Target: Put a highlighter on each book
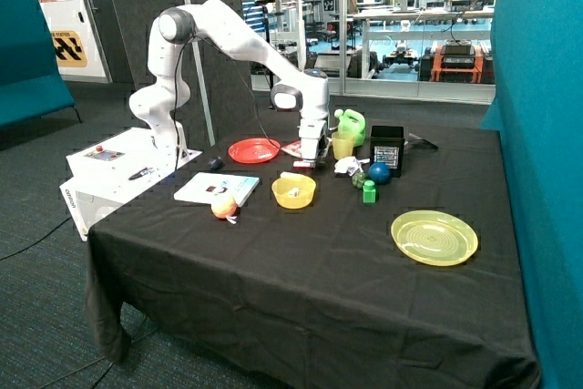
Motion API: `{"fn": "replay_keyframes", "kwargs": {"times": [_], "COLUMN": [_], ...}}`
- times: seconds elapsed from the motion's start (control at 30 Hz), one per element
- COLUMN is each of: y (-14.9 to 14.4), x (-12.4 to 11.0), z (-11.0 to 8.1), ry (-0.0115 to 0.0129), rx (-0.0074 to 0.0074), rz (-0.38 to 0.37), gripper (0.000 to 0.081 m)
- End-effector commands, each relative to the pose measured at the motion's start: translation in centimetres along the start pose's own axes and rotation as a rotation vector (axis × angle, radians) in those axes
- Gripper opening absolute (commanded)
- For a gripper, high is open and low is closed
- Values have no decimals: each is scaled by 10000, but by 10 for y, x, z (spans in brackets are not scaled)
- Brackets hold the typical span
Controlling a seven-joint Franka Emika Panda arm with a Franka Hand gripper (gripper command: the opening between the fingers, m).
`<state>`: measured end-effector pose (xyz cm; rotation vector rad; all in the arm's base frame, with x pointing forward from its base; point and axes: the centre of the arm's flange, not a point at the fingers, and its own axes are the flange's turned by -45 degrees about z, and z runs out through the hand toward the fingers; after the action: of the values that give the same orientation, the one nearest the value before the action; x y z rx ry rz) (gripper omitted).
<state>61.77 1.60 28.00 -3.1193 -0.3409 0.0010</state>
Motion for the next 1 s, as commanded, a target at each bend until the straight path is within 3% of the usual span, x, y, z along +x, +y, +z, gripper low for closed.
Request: {"fn": "replay_keyframes", "kwargs": {"times": [0.0,0.4,0.47,0.53,0.6,0.97], "y": [1,0,1,2,3,9], "x": [0,0,1,1,1,-1], "z": [4,4,4,5,5,8], "ry": [2,2,2,2,2,2], "rx": [-38,-38,-38,-38,-38,-38], "rz": [6,-134,-99,-41,-10,110], "gripper": [419,358,292,112,28,0]}}
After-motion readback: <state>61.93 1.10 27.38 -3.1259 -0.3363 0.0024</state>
